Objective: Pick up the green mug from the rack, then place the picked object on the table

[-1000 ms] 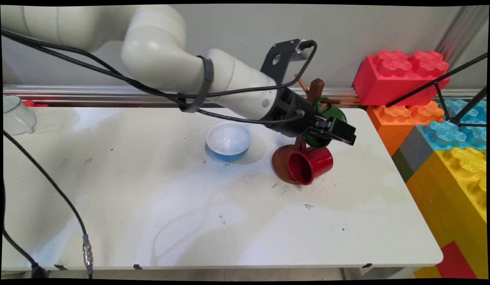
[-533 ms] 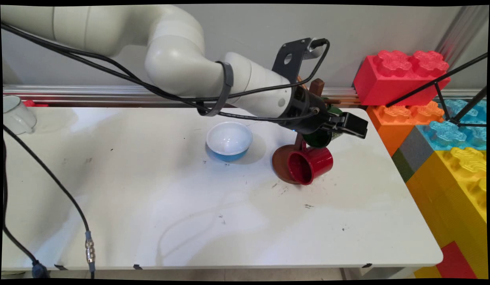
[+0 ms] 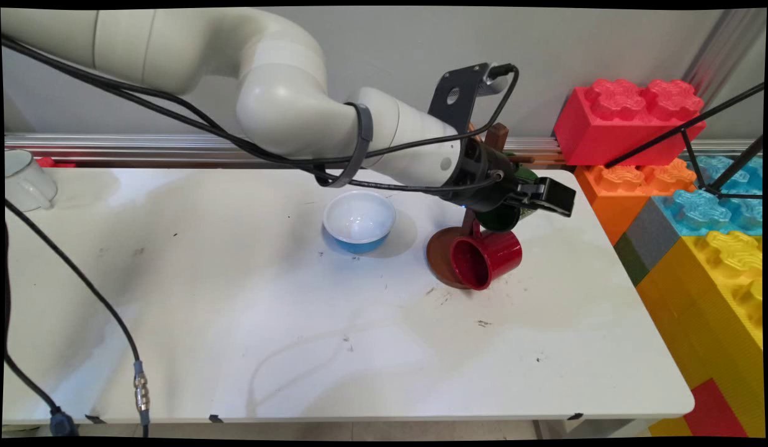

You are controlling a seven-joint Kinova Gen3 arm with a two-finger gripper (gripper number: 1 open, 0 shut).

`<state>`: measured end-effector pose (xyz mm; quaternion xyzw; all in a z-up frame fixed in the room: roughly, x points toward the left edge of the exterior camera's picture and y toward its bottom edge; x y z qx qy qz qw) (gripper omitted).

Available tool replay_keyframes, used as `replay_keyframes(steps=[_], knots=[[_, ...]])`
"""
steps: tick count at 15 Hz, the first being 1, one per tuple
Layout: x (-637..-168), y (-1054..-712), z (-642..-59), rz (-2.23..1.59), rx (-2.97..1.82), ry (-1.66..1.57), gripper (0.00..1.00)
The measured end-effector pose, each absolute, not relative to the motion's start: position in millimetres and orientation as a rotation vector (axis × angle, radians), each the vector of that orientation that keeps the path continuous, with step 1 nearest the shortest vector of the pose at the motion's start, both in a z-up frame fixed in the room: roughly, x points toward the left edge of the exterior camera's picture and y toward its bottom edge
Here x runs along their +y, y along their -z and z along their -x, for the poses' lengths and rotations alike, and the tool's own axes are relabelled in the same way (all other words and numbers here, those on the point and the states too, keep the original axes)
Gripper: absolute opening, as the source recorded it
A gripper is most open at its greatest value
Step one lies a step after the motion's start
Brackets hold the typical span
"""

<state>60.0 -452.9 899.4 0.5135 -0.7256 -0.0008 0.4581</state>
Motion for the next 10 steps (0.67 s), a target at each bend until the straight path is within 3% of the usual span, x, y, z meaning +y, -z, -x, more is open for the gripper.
replay_keyframes(steps=[1,10], knots=[[-453,-900,-60,-1.266,-1.787,-0.001,0.00],[-454,-896,-72,-1.314,-1.794,-0.036,0.00]])
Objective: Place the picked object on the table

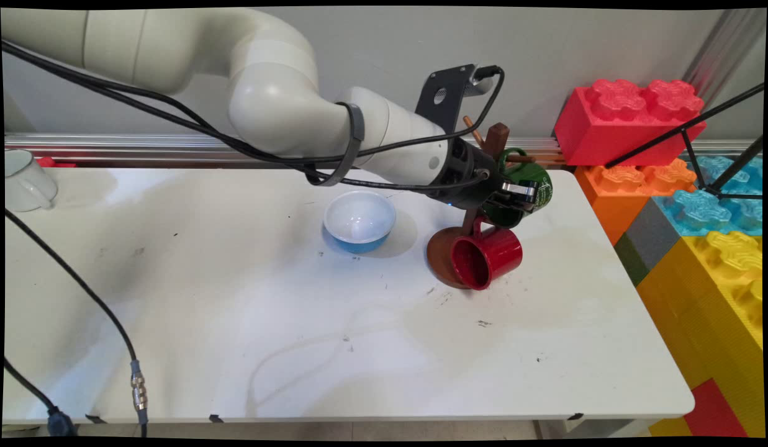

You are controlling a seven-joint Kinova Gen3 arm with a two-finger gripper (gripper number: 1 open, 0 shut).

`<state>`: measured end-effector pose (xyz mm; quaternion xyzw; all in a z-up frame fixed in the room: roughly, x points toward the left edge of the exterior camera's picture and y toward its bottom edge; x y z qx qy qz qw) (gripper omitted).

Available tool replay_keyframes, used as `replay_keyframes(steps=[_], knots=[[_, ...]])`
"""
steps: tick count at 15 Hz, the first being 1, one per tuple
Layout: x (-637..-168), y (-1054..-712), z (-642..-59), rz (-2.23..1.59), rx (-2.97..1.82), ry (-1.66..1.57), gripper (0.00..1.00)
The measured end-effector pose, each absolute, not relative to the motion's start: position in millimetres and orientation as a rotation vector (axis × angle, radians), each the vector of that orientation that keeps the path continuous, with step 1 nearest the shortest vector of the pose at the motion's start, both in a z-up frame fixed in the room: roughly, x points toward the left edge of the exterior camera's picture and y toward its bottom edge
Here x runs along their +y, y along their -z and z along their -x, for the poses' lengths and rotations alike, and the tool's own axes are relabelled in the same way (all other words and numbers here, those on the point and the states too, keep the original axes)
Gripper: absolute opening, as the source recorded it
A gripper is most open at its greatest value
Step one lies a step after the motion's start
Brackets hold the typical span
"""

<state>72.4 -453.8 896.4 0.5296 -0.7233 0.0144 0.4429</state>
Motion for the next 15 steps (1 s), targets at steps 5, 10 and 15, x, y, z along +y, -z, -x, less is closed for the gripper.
replay_keyframes(steps=[5,10,15], knots=[[-449,-898,-78,-1.320,-1.788,-0.020,0.00],[-445,-911,-73,-1.280,-1.753,0.025,0.00],[-438,-922,-68,-1.248,-1.735,0.072,0.00]])
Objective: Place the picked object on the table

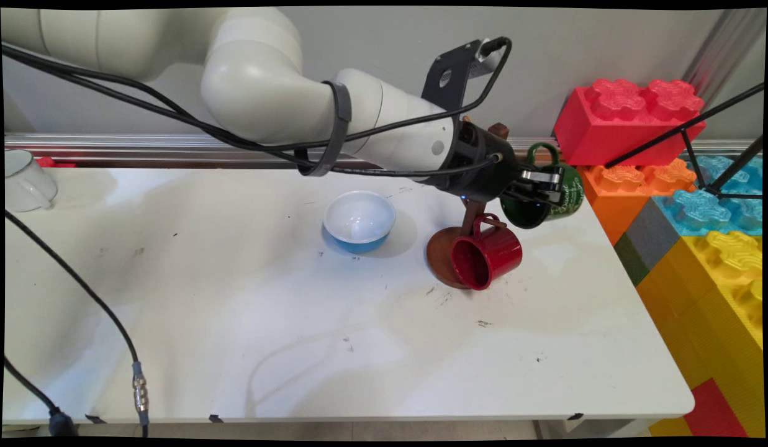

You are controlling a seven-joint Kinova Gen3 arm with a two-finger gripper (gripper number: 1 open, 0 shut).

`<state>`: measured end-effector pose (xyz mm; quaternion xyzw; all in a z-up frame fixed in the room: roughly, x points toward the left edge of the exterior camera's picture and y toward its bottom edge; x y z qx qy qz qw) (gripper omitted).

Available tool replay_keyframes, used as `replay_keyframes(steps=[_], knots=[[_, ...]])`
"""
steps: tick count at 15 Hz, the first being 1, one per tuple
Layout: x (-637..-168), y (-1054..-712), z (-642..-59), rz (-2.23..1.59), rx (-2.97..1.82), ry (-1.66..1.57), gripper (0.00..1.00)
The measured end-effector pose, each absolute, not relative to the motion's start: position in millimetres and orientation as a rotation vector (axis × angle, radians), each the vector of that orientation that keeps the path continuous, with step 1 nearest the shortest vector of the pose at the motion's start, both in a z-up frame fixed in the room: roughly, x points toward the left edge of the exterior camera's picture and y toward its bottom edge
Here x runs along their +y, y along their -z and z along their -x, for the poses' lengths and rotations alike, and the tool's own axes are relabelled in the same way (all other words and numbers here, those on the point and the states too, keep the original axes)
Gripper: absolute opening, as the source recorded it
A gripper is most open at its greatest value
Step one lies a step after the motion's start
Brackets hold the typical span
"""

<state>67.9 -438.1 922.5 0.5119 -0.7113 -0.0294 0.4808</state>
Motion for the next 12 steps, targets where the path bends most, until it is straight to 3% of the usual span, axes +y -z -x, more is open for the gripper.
replay_keyframes(steps=[12], knots=[[-404,-938,-73,-1.175,-1.785,0.207,0.00]])
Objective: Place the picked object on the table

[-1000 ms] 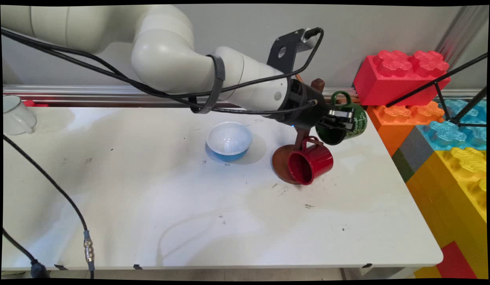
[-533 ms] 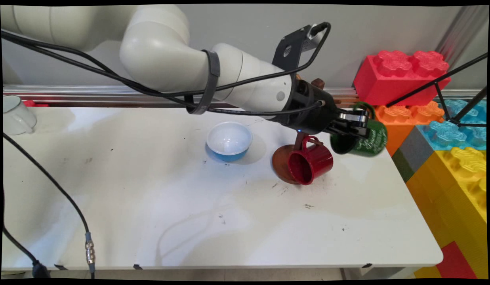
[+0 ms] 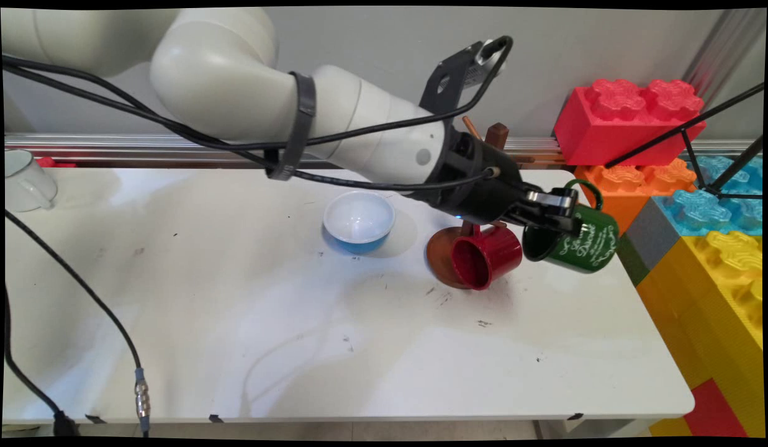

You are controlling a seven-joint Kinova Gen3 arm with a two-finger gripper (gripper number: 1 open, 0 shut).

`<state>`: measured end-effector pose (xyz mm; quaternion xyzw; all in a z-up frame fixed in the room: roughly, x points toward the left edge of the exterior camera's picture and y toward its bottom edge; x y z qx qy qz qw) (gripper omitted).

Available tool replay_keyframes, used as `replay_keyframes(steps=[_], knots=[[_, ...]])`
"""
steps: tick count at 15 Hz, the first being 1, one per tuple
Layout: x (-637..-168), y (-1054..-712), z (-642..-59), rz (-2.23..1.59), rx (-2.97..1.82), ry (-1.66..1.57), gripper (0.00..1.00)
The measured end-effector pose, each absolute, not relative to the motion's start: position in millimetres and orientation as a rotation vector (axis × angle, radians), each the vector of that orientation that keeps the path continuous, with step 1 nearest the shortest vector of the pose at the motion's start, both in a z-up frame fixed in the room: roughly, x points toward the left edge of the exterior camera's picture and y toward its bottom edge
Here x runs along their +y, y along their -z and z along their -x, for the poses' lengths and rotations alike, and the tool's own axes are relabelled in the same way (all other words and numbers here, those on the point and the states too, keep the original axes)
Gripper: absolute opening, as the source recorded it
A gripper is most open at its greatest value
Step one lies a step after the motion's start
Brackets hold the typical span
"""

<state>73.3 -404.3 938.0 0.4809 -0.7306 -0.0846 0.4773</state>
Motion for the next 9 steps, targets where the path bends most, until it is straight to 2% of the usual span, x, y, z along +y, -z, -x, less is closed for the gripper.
replay_keyframes(steps=[9], knots=[[-401,-946,-140,-1.096,-2.044,0.125,0.00]])
